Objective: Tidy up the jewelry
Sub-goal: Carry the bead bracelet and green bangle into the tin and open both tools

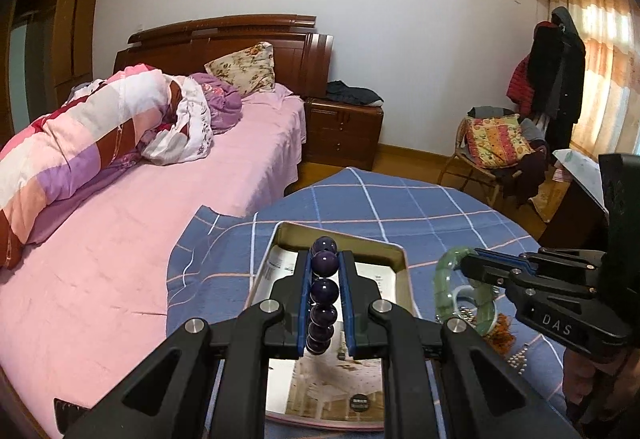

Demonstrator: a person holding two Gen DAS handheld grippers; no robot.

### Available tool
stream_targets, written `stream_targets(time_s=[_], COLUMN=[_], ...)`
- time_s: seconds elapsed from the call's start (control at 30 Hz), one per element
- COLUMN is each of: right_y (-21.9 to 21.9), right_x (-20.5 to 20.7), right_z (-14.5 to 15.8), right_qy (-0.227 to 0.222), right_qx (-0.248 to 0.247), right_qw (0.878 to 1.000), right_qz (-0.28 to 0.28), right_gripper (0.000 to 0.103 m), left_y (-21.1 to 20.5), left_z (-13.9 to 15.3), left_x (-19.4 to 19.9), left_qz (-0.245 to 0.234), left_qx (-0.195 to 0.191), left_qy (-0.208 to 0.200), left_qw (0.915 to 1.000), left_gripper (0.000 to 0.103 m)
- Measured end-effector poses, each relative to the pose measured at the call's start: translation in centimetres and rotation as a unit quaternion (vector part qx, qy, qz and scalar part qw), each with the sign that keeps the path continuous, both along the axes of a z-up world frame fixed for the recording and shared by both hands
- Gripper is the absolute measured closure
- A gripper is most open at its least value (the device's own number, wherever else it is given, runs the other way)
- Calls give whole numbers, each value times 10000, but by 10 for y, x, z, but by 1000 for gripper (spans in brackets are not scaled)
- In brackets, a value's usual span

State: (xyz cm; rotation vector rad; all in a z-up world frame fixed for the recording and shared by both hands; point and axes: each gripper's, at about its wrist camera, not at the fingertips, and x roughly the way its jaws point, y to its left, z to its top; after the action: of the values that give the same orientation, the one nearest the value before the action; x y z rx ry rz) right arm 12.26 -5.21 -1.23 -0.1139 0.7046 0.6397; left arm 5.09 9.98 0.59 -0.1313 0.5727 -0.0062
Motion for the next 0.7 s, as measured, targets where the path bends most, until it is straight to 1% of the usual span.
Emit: stream_targets(time_s=[0.1, 0.33, 0.7], right_y=[14, 33, 46], right_x=[3, 17, 32], right_z=[-4, -14, -40], right_qy=[40, 117, 367], right_qx=[29, -33, -248], right_qw=[9999, 9998, 9989], right_qz=[110, 166, 163], right_gripper=[95, 95, 95], left_y=[4, 6, 14], left_z=[-5, -12, -34], left_x=[6, 25, 45], left_qz=[22, -24, 16], left_qx=[-24, 45, 16], left_qy=[67, 148, 442], left_qw=[10000, 9999, 9990], left_gripper=[90, 90, 90])
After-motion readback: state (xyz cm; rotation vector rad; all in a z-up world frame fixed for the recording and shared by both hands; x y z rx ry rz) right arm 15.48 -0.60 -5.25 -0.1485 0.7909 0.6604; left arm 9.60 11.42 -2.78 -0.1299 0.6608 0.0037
